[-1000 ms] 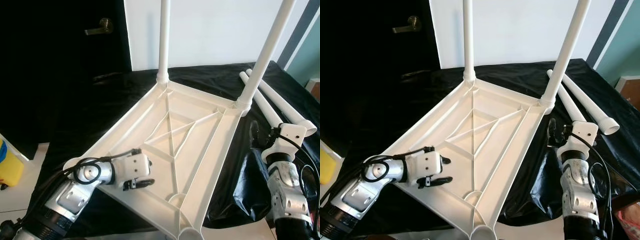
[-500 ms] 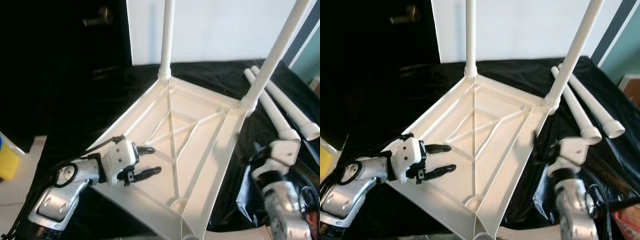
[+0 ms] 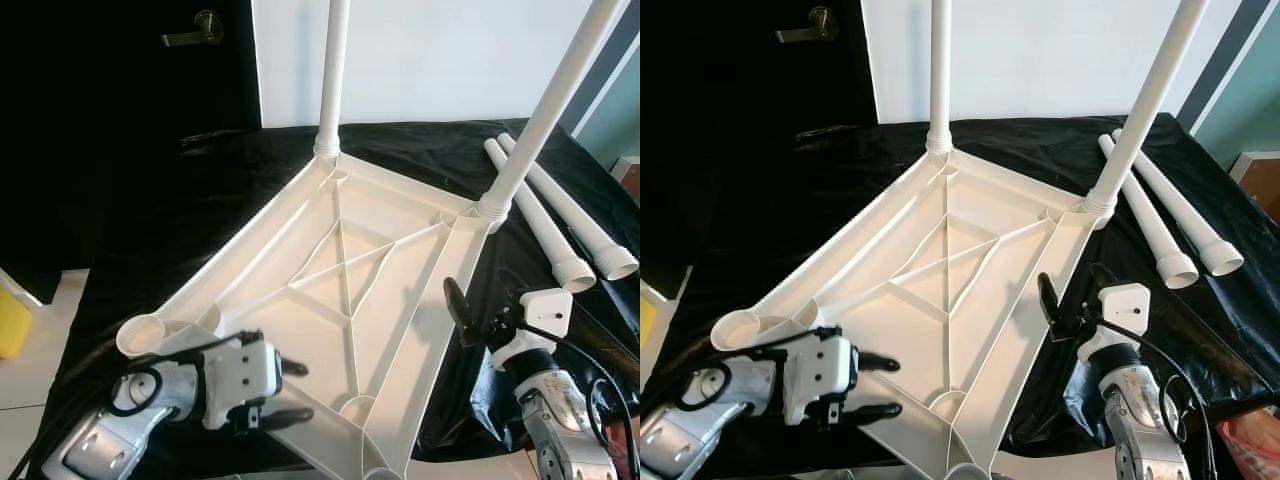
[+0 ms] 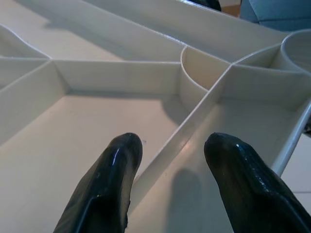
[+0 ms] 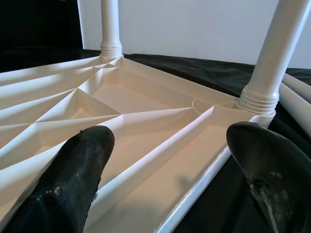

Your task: Building children table

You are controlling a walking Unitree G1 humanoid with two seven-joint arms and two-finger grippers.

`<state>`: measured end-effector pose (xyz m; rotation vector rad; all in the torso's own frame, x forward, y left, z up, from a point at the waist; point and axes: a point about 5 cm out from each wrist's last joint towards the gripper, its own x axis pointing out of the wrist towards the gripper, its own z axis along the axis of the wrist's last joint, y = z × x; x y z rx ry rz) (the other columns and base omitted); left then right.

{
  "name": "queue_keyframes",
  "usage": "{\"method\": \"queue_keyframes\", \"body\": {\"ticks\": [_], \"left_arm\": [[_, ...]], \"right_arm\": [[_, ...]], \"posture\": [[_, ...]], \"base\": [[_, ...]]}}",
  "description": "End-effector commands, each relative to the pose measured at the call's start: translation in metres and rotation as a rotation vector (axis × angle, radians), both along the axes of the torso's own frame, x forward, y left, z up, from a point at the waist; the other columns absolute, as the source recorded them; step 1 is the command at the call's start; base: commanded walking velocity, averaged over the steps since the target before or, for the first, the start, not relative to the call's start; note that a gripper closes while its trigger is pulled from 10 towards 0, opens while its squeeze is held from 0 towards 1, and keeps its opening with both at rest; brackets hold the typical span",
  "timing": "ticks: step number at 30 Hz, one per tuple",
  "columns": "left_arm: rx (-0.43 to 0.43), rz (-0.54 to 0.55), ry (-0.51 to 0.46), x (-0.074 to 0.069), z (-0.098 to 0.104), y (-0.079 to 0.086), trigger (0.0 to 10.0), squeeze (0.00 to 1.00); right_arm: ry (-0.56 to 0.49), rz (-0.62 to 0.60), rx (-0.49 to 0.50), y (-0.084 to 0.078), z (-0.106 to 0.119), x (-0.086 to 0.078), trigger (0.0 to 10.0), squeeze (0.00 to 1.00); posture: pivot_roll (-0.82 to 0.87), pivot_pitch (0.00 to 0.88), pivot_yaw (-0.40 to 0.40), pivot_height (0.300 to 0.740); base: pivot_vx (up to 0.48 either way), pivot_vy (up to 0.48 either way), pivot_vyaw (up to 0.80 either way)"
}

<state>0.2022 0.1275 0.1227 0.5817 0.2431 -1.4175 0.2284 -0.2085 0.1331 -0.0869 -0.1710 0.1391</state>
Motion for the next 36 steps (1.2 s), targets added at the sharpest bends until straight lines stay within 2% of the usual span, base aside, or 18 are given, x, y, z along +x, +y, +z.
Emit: {"method": "queue_keyframes", "body": {"ticks": [1,3,6,7,8,15,20,21,22,27,36], "left_arm": [[0.043,0.002,0.025,0.000,-0.006,0.002,10.0,0.00],[0.053,0.002,0.015,0.000,-0.007,0.002,10.0,0.00],[0.195,0.111,-0.055,0.015,-0.021,0.013,10.0,0.00],[0.195,0.111,-0.055,0.015,-0.021,0.013,10.0,0.00],[0.217,0.169,-0.062,0.021,-0.024,0.016,10.0,0.00],[0.217,0.308,-0.092,0.039,-0.020,0.013,10.0,0.00],[0.232,0.314,-0.096,0.042,-0.020,0.012,10.0,0.00],[0.233,0.315,-0.091,0.042,-0.020,0.011,6.1,0.00],[0.228,0.315,-0.086,0.042,-0.020,0.011,0.0,0.00],[0.193,0.327,-0.072,0.044,-0.016,0.008,0.0,0.00],[0.136,0.337,-0.076,0.050,-0.009,-0.007,0.0,0.00]], "right_arm": [[0.000,0.002,-0.004,-0.002,0.003,-0.001,10.0,0.00],[-0.001,0.003,-0.007,-0.002,0.003,-0.001,10.0,0.00],[-0.003,-0.004,-0.018,-0.003,0.005,0.000,10.0,0.00],[-0.003,-0.004,-0.018,-0.003,0.005,0.000,10.0,0.00],[-0.003,-0.008,-0.023,-0.004,0.006,0.001,10.0,0.00],[0.001,-0.015,-0.036,-0.005,0.006,0.002,10.0,0.00],[0.002,-0.017,-0.040,-0.006,0.007,0.002,10.0,0.00],[0.004,-0.021,-0.043,-0.007,0.006,0.002,10.0,0.00],[0.007,-0.025,-0.046,-0.007,0.006,0.001,10.0,0.00],[0.012,-0.030,-0.049,-0.008,0.005,0.001,10.0,0.00],[0.004,-0.035,-0.050,-0.008,0.007,0.005,10.0,0.00]], "posture": [[0.01,0.066,-0.048,0.740],[0.01,0.067,-0.047,0.740],[0.00,0.074,-0.041,0.740],[0.00,0.074,-0.041,0.740],[0.00,0.075,-0.041,0.740],[-0.02,0.078,-0.032,0.740],[-0.02,0.078,-0.029,0.740],[-0.02,0.077,-0.026,0.740],[-0.02,0.078,-0.025,0.740],[-0.02,0.074,-0.022,0.740],[-0.02,0.063,-0.015,0.740]], "base": [[0.000,0.000,0.00],[0.000,0.000,0.00],[0.000,0.000,0.00],[0.000,0.000,0.00],[0.000,0.000,0.00],[0.000,0.000,0.00],[0.000,0.000,0.00],[0.000,0.000,0.00],[0.000,0.000,0.00],[0.000,0.000,0.00],[0.000,0.000,0.00]]}}
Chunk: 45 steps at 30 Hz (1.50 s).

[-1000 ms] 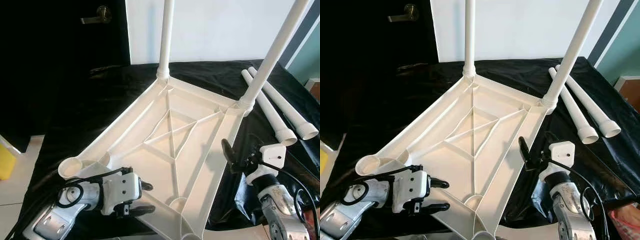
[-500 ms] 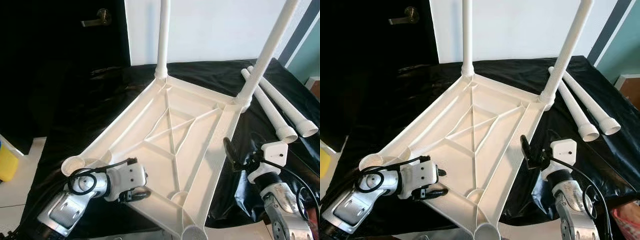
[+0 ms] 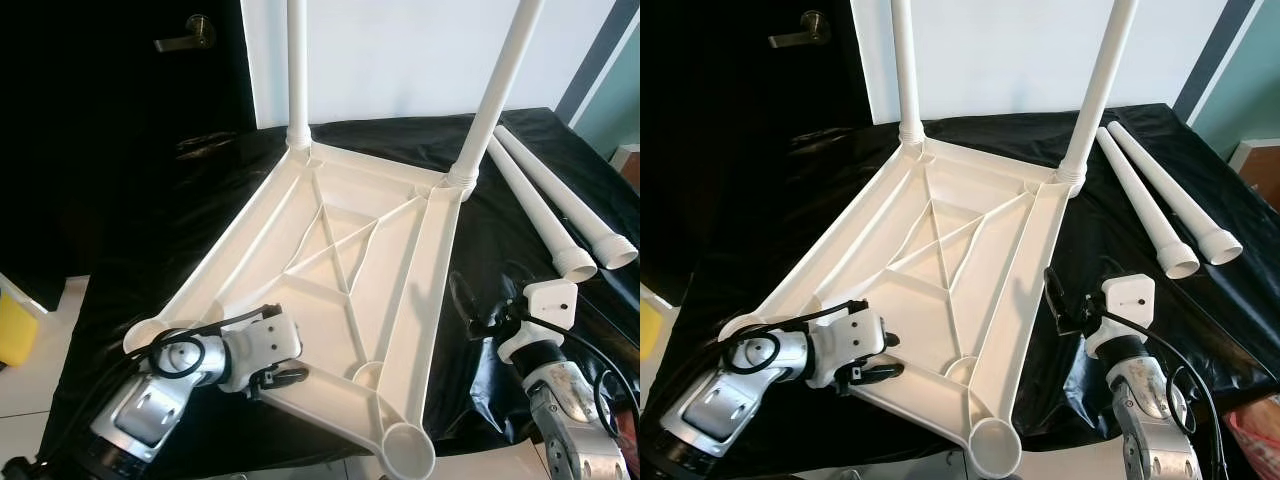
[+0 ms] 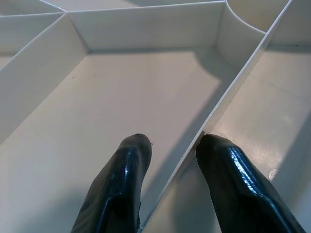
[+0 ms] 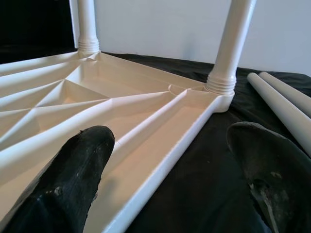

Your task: Building children table

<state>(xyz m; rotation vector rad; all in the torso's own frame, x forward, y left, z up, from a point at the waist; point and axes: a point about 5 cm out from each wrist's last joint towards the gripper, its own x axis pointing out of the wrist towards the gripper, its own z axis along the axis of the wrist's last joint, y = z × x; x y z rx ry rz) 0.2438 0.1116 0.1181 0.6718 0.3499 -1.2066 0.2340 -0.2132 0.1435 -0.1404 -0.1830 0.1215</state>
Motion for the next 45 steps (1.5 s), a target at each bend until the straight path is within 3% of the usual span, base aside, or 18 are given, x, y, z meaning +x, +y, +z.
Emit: {"method": "queue_keyframes", "body": {"ticks": [1,12,22,23,24,26,27,28,40,45], "left_arm": [[-0.010,0.137,-0.046,0.009,-0.002,0.005,0.0,0.00],[-0.149,0.151,-0.061,0.006,0.011,-0.036,0.0,0.00],[-0.115,0.124,-0.056,0.003,0.007,-0.034,0.0,0.00],[-0.096,0.097,-0.068,0.002,0.007,-0.033,7.4,0.00],[-0.085,0.077,-0.076,0.001,0.007,-0.032,10.0,0.00],[-0.071,0.065,-0.068,0.001,0.006,-0.031,10.0,0.00],[-0.066,0.062,-0.065,0.001,0.006,-0.030,10.0,0.35],[-0.062,0.070,-0.064,0.002,0.006,-0.030,10.0,1.00],[-0.021,0.000,-0.070,-0.001,0.005,-0.029,10.0,1.00],[-0.085,-0.038,-0.073,-0.003,0.014,-0.029,10.0,1.00]], "right_arm": [[0.019,-0.016,0.001,-0.003,-0.004,0.000,10.0,0.00],[0.010,-0.028,0.001,-0.003,-0.002,0.001,10.0,0.00],[0.008,-0.035,0.004,-0.003,-0.002,0.002,10.0,0.00],[0.007,-0.035,0.004,-0.003,-0.001,0.003,10.0,0.00],[0.005,-0.035,0.003,-0.003,-0.001,0.003,10.0,0.00],[0.004,-0.036,0.002,-0.003,-0.001,0.004,10.0,0.00],[0.003,-0.037,0.002,-0.003,-0.001,0.004,10.0,0.00],[0.003,-0.037,0.001,-0.003,0.000,0.005,10.0,0.00],[-0.004,-0.045,0.001,-0.005,0.000,0.006,10.0,0.00],[-0.007,-0.050,-0.001,-0.006,0.001,0.007,10.0,0.00]], "posture": [[-0.02,0.060,-0.013,0.740],[-0.03,0.058,-0.004,0.740],[-0.02,0.068,-0.008,0.740],[-0.02,0.071,-0.009,0.740],[-0.02,0.071,-0.009,0.740],[-0.02,0.072,-0.010,0.740],[-0.02,0.074,-0.010,0.740],[-0.02,0.074,-0.010,0.740],[-0.02,0.067,-0.009,0.740],[-0.02,0.064,-0.011,0.740]], "base": [[0.000,0.000,0.00],[0.000,0.000,0.00],[0.000,0.000,0.00],[0.000,0.000,0.00],[0.000,0.000,0.00],[0.000,0.000,0.00],[0.000,0.000,0.00],[0.000,0.000,0.00],[0.000,0.000,0.00],[0.000,0.000,0.00]]}}
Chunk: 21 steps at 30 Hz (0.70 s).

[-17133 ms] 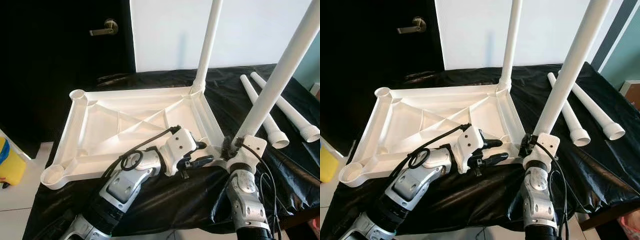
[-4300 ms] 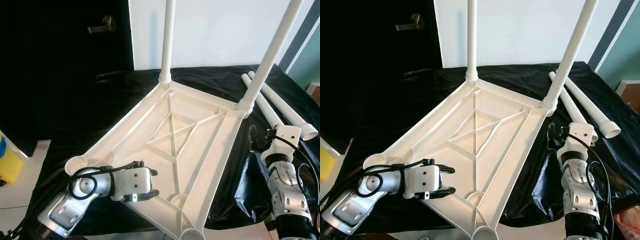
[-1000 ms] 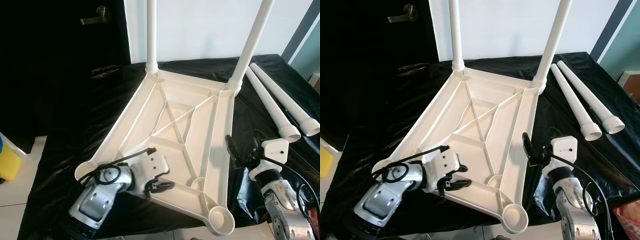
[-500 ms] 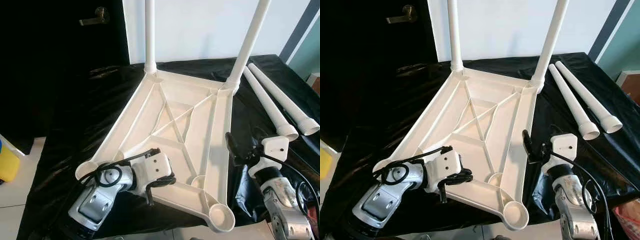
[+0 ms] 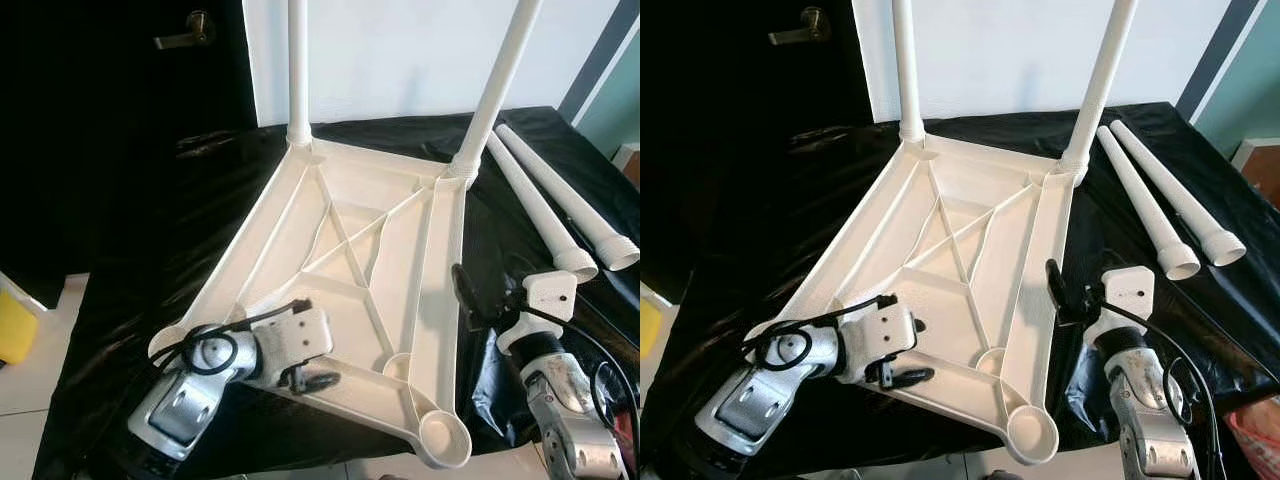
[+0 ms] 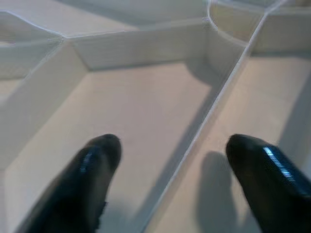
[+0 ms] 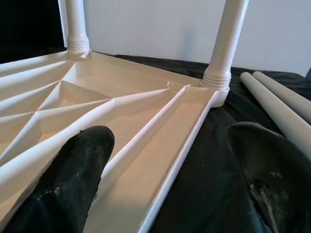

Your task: Building children table

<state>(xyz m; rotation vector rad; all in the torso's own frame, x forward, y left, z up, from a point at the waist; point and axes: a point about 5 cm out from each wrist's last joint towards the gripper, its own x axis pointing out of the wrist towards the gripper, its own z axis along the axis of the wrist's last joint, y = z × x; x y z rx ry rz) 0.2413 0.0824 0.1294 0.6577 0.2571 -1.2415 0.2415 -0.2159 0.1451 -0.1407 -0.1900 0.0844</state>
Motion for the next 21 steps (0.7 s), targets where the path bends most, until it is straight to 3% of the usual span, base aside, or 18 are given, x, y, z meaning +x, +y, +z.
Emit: {"method": "queue_keyframes", "body": {"ticks": [1,2,4,5,6,9,15,19,20,21], "left_arm": [[-0.048,-0.011,-0.024,-0.002,0.006,-0.001,10.0,1.00],[-0.098,-0.001,-0.024,-0.001,0.011,-0.002,10.0,1.00],[-0.098,-0.001,-0.024,-0.001,0.011,-0.002,10.0,1.00],[-0.101,0.004,-0.029,0.000,0.013,-0.002,10.0,0.89],[-0.071,0.041,-0.037,0.004,0.009,-0.001,10.0,0.00],[0.033,0.129,-0.052,0.012,-0.005,0.003,10.0,0.00],[0.092,0.133,-0.054,0.011,-0.015,0.003,10.0,0.00],[0.140,0.196,-0.062,0.017,-0.022,0.004,9.6,0.00],[0.142,0.231,-0.049,0.019,-0.024,0.005,7.6,0.00],[0.140,0.261,-0.035,0.020,-0.025,0.005,0.1,0.00]], "right_arm": [[0.002,-0.014,-0.005,-0.003,0.000,0.000,10.0,0.00],[0.000,-0.014,-0.006,-0.003,0.000,0.000,10.0,0.00],[0.000,-0.014,-0.006,-0.003,0.000,0.000,10.0,0.00],[-0.001,-0.013,-0.006,-0.003,0.000,0.001,10.0,0.00],[-0.003,-0.012,-0.007,-0.003,0.001,0.002,10.0,0.00],[-0.008,-0.009,-0.009,-0.003,0.003,0.004,10.0,0.00],[-0.011,-0.008,-0.010,-0.003,0.003,0.005,10.0,0.00],[-0.013,-0.008,-0.012,-0.003,0.003,0.005,10.0,0.00],[-0.013,-0.008,-0.012,-0.003,0.004,0.005,10.0,0.00],[-0.014,-0.008,-0.011,-0.002,0.004,0.005,10.0,0.00]], "posture": [[-0.02,0.064,-0.011,0.740],[-0.02,0.065,-0.012,0.740],[-0.02,0.065,-0.012,0.740],[-0.02,0.064,-0.014,0.740],[-0.02,0.062,-0.015,0.740],[-0.02,0.063,-0.018,0.740],[-0.02,0.065,-0.019,0.740],[-0.02,0.069,-0.016,0.740],[-0.02,0.072,-0.014,0.740],[-0.02,0.073,-0.011,0.740]], "base": [[0.000,0.000,0.00],[0.000,0.000,0.00],[0.000,0.000,0.00],[0.000,0.000,0.00],[0.000,0.000,0.00],[0.000,0.000,0.00],[0.000,0.000,0.00],[0.000,0.000,0.00],[0.000,0.000,0.00],[0.000,0.000,0.00]]}}
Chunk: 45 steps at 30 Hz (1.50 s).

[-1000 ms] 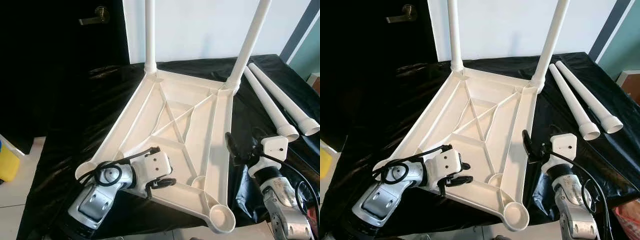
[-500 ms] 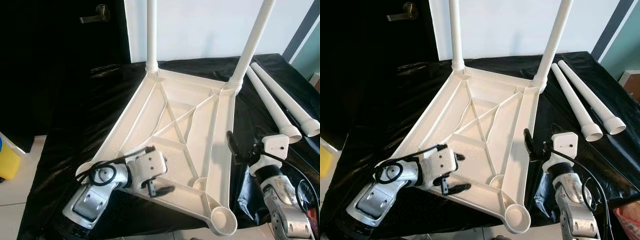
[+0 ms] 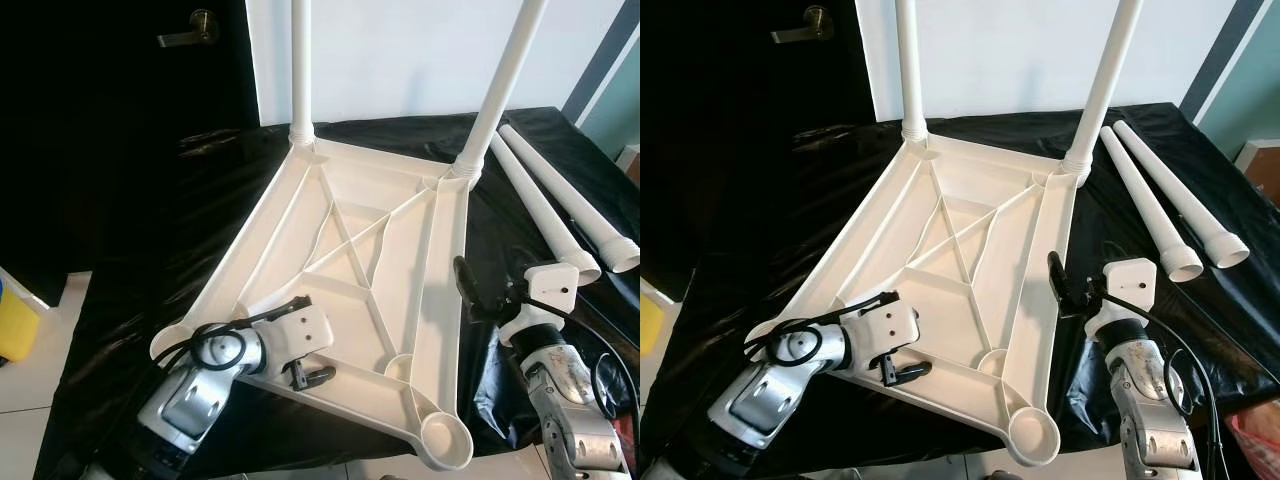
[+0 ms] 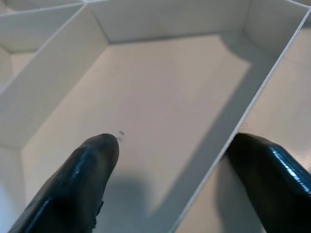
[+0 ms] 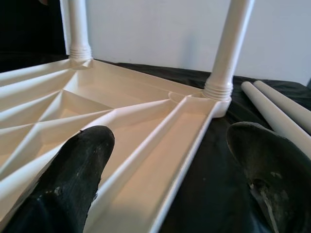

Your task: Building children table

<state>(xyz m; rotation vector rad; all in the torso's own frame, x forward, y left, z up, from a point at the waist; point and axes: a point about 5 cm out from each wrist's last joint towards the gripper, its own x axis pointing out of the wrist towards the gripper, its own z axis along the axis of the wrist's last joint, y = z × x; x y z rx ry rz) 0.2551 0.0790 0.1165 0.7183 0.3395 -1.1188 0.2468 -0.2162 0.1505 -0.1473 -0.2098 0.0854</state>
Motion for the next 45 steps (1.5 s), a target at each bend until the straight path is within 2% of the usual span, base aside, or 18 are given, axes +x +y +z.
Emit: {"method": "queue_keyframes", "body": {"ticks": [1,7,27,29,34,37,38,39,40,41,42,43,44,45], "left_arm": [[0.050,0.143,-0.027,0.007,-0.012,0.009,0.1,0.00],[0.029,0.199,0.039,0.004,-0.016,0.008,0.0,0.00],[0.022,0.236,0.078,0.009,-0.013,0.010,0.0,0.00],[-0.011,0.273,0.054,0.011,-0.008,0.005,0.0,0.00],[-0.028,0.270,0.034,0.010,-0.006,0.000,0.0,0.00],[-0.076,0.290,0.042,0.007,-0.004,-0.006,0.0,0.00],[-0.105,0.292,0.007,0.009,0.001,-0.009,0.4,0.00],[-0.123,0.293,-0.019,0.011,0.004,-0.011,4.6,0.00],[-0.123,0.293,-0.019,0.011,0.004,-0.011,4.6,0.00],[-0.152,0.273,-0.056,0.013,0.010,-0.015,10.0,0.00],[-0.206,0.250,-0.041,0.013,0.016,-0.019,10.0,0.17],[-0.206,0.250,-0.041,0.013,0.016,-0.019,10.0,0.17],[-0.361,0.187,-0.012,0.010,0.032,-0.026,10.0,1.00],[-0.361,0.187,-0.012,0.010,0.032,-0.026,10.0,1.00]], "right_arm": [[0.006,-0.010,-0.005,-0.002,-0.002,0.000,10.0,0.00],[0.008,-0.015,-0.003,-0.002,-0.003,-0.002,10.0,0.00],[0.010,-0.027,-0.003,-0.003,-0.003,-0.005,10.0,0.00],[0.006,-0.050,0.002,-0.005,-0.003,-0.006,10.0,0.00],[0.000,-0.067,0.006,-0.007,-0.003,-0.006,10.0,0.00],[-0.012,-0.111,0.013,-0.011,-0.001,-0.005,10.0,0.00],[-0.015,-0.152,0.016,-0.015,0.000,-0.003,10.0,0.00],[-0.016,-0.179,0.018,-0.018,0.000,-0.001,10.0,0.00],[-0.016,-0.179,0.018,-0.018,0.000,-0.001,10.0,0.00],[-0.013,-0.227,0.032,-0.024,0.001,0.002,10.0,0.00],[-0.009,-0.274,0.039,-0.029,0.001,0.006,10.0,0.00],[-0.009,-0.274,0.039,-0.029,0.001,0.006,10.0,0.00],[0.015,-0.347,0.032,-0.039,0.001,0.014,10.0,0.00],[0.015,-0.347,0.032,-0.039,0.001,0.014,10.0,0.00]], "posture": [[-0.02,0.073,-0.011,0.740],[-0.02,0.082,-0.001,0.740],[-0.02,0.097,0.015,0.740],[-0.03,0.095,0.020,0.740],[-0.03,0.091,0.022,0.740],[-0.03,0.086,0.021,0.740],[-0.03,0.079,0.018,0.740],[-0.03,0.079,0.018,0.740],[-0.03,0.079,0.018,0.740],[-0.02,0.073,0.016,0.740],[-0.03,0.068,0.014,0.740],[-0.03,0.068,0.014,0.740],[-0.03,0.063,0.015,0.740],[-0.03,0.063,0.015,0.740]], "base": [[0.000,0.000,0.00],[0.000,0.000,0.00],[0.000,0.000,0.00],[0.000,0.000,0.00],[0.000,0.000,0.00],[0.000,0.000,0.00],[0.000,0.000,0.00],[0.000,0.000,0.00],[0.000,0.000,0.00],[0.000,0.000,0.00],[0.000,0.000,0.00],[0.000,0.000,0.00],[0.000,0.000,0.00],[0.000,0.000,0.00]]}}
